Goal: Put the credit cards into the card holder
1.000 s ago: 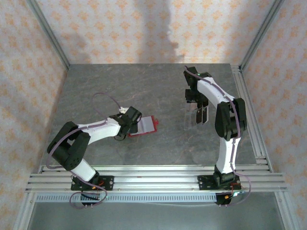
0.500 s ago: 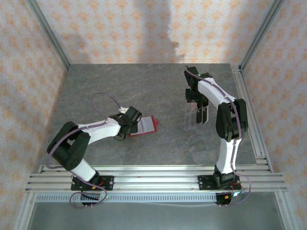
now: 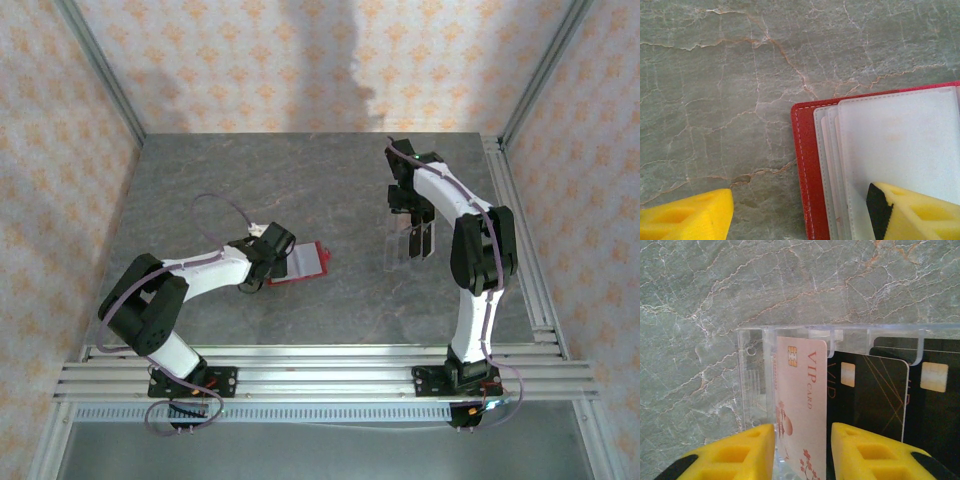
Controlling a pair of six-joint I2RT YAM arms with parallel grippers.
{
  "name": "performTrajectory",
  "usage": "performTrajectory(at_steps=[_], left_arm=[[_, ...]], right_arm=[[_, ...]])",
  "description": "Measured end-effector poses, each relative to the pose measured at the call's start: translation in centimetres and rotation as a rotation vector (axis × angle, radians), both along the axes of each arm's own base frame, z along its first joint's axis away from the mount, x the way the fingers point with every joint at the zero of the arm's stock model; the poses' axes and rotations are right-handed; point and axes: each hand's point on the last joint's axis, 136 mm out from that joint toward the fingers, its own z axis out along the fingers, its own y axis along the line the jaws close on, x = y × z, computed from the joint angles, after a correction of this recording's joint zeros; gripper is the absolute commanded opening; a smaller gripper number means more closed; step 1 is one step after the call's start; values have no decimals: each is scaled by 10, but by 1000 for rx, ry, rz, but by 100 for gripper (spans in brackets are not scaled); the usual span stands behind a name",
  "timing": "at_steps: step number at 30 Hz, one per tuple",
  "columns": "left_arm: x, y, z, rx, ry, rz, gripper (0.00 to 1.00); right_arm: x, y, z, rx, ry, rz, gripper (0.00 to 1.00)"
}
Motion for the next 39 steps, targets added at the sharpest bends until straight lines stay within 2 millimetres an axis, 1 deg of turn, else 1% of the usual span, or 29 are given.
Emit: performTrajectory(at_steps=[3, 9, 12, 17, 21, 22, 28, 29, 30, 31, 33, 39], left_arm=[[0, 0, 0, 0, 0, 0, 73], [0, 0, 0, 0, 0, 0, 73], [0, 0, 0, 0, 0, 0, 73], [0, 0, 0, 0, 0, 0, 73], [0, 0, 0, 0, 0, 0, 73], [0, 0, 0, 0, 0, 0, 73], [0, 0, 0, -2, -3, 0, 73], [1, 0, 0, -3, -4, 0, 73], [1, 0, -1, -3, -5, 0, 73], [1, 0, -1, -3, -5, 0, 73], [1, -1, 0, -4, -7, 0, 73], [1, -1, 0, -5, -9, 0, 73]], right_arm=[[0, 1, -1, 5, 0, -2, 27], [1, 0, -1, 8, 1, -5, 21], [1, -1, -1, 9, 1, -6, 16], [2, 1, -1, 22, -4, -4, 10], [5, 5, -1, 45, -12, -6, 0], [5, 5, -1, 53, -14, -11, 0], [7, 8, 1, 90, -17, -14, 0], [7, 8, 1, 95, -18, -16, 4], [7, 9, 1, 100, -17, -15, 16], [7, 9, 1, 103, -18, -20, 22], [8, 10, 1, 111, -21, -20, 24], [8, 9, 1, 109, -22, -21, 26]])
